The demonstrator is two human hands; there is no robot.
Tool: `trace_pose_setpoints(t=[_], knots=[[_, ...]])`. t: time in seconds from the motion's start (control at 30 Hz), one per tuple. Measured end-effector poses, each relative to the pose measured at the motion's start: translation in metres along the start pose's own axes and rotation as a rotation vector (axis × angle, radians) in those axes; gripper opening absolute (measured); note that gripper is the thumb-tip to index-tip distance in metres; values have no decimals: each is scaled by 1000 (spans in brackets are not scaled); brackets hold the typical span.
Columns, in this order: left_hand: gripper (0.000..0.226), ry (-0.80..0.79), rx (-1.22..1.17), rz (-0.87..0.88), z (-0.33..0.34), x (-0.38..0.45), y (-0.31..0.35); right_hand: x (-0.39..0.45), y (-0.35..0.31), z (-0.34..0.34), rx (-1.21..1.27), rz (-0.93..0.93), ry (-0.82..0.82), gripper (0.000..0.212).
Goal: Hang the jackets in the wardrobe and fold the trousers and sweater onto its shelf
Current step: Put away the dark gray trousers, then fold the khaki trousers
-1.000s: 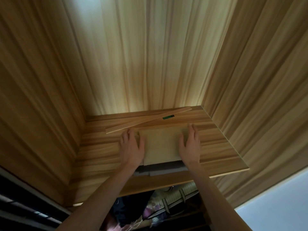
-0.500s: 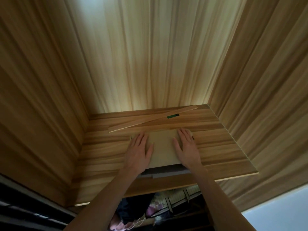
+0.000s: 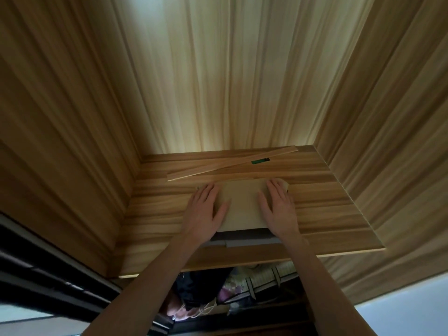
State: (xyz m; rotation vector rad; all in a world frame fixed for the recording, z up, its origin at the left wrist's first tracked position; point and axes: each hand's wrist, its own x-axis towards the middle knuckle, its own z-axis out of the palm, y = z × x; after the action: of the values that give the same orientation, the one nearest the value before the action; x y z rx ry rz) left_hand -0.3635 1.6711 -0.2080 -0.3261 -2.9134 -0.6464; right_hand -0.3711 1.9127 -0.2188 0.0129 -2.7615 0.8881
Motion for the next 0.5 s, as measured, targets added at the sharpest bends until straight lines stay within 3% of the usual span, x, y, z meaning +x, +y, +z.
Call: trace_pose_setpoints(t=[0.27, 0.5], knots=[[73, 184, 24, 23, -65, -61, -8, -42, -64, -16, 63, -135, 79, 75], [64, 371, -15, 0, -123, -147, -17, -98, -138, -14, 207, -243, 38, 68]])
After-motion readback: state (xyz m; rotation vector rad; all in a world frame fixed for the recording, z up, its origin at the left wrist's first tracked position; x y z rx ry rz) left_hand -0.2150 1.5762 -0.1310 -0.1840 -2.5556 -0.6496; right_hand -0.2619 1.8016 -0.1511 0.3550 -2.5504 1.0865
